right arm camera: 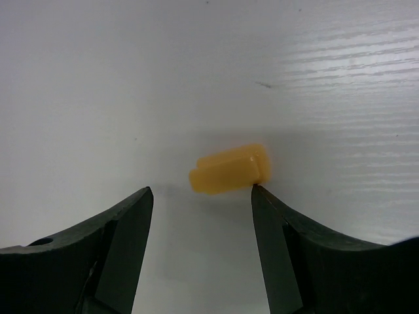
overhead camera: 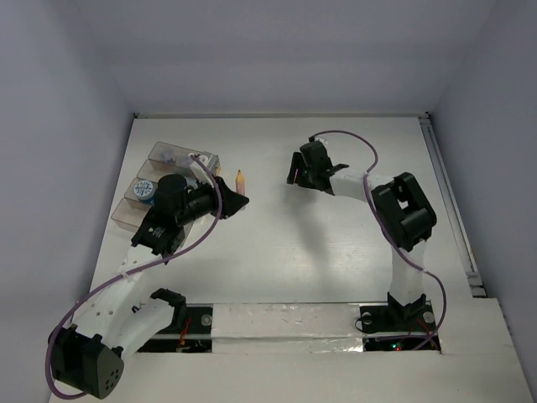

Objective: Sort the stationery into containers
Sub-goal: Close the pen cap on the pen.

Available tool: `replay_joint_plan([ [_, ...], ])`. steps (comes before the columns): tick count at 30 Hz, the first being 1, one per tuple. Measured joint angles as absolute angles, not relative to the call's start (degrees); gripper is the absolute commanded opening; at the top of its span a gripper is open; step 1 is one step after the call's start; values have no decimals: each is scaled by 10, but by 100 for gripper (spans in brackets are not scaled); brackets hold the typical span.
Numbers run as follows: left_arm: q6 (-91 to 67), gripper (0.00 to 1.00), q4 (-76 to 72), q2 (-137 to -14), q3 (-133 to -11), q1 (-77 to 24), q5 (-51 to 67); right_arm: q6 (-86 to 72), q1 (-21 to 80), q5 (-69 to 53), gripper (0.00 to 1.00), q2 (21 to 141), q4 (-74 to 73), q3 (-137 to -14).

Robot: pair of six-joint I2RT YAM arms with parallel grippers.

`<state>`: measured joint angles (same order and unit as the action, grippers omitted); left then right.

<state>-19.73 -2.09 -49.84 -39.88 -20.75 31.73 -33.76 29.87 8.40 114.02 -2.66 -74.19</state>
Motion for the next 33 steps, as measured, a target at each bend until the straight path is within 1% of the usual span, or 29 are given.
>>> replay_joint_plan([
  [4, -197, 0, -21, -498, -399, -208, 321, -331, 292, 92, 67, 1162, -44, -766],
  [6, -197, 0, -21, -498, -399, -208, 323, -326, 290, 93, 65, 1172, -53, -782],
  [7, -197, 0, -21, -498, -399, -208, 325, -323, 289, 93, 61, 1178, -57, -791],
  [10, -197, 0, -21, -497, -399, -208, 327, -315, 289, 93, 59, 1191, -61, -808],
  [13, -197, 0, -21, -497, -399, -205, 328, -306, 289, 93, 55, 1198, -75, -822],
  [24, -197, 0, -21, -497, -399, -201, 331, -246, 289, 99, 55, 1254, -189, -939],
  [28, -197, 0, -21, -497, -399, -197, 331, -225, 290, 108, 51, 1273, -235, -980],
  [32, -197, 0, -21, -497, -399, -197, 331, -209, 294, 117, 43, 1286, -269, -1007],
  [33, -197, 0, -21, -496, -399, -197, 331, -207, 294, 121, 43, 1290, -276, -1013],
])
